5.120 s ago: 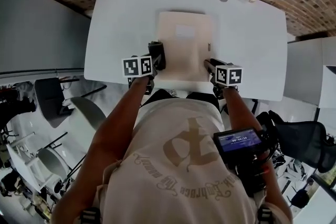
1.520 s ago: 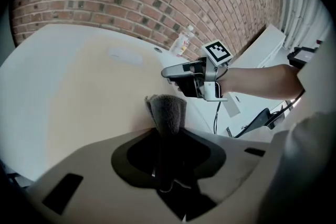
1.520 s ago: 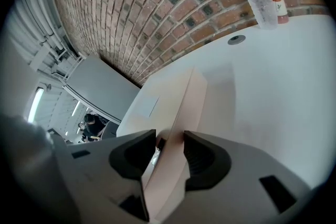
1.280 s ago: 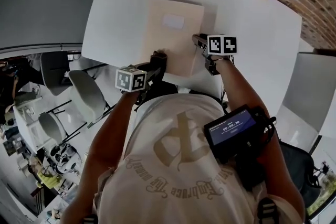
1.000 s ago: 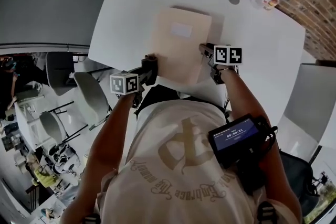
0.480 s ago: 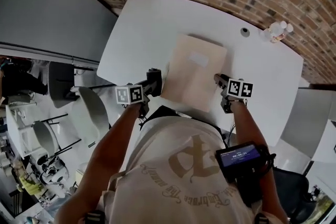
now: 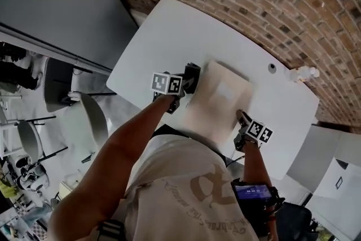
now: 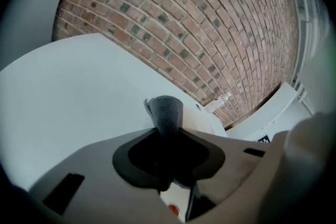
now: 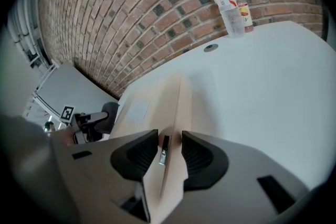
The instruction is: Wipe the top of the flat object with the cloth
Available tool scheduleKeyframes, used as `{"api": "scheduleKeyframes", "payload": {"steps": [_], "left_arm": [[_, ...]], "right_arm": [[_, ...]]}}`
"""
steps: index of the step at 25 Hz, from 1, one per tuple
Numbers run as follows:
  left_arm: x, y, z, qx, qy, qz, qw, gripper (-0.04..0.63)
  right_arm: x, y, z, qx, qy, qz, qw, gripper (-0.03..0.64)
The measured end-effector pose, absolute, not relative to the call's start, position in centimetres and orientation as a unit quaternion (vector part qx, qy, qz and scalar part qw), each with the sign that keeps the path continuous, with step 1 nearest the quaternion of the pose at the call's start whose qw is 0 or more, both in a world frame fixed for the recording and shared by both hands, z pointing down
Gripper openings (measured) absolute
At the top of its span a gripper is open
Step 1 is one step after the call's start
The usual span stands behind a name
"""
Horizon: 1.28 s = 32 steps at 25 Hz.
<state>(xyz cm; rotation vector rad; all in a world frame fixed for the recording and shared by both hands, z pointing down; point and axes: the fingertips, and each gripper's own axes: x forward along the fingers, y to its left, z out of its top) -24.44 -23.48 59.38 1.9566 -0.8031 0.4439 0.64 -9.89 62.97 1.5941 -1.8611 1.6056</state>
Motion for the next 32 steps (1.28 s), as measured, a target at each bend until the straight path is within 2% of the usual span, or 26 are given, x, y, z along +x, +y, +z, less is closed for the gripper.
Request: {"api": "scheduleKeyframes", "payload": {"steps": [10,16,22,32], "left_arm": [[-20.9,-31.6,62.1,0.796,-0.327,0.200,0.468,0.109],[-19.0,-32.6,62.7,0.830,-0.276,0.238,0.423,0.110],[-19.1,-30.5,62.5,0.854,-0.235,0.270,0.377,0.109],[-21.6,-23.7,63.3,0.855,-0.208,0.296,0.371,0.109]], "right_arm": [[0.1,-10.3,62.7,0.563,-0.613,0.535,0.147,0.152],[0.2,-10.6,62.8,0.567,-0.607,0.532,0.166,0.141],[0.1,-10.2,62.9,0.570,-0.600,0.536,0.167,0.141],[0.4,-10.3,63.0,0.567,-0.608,0.525,0.181,0.141]]}}
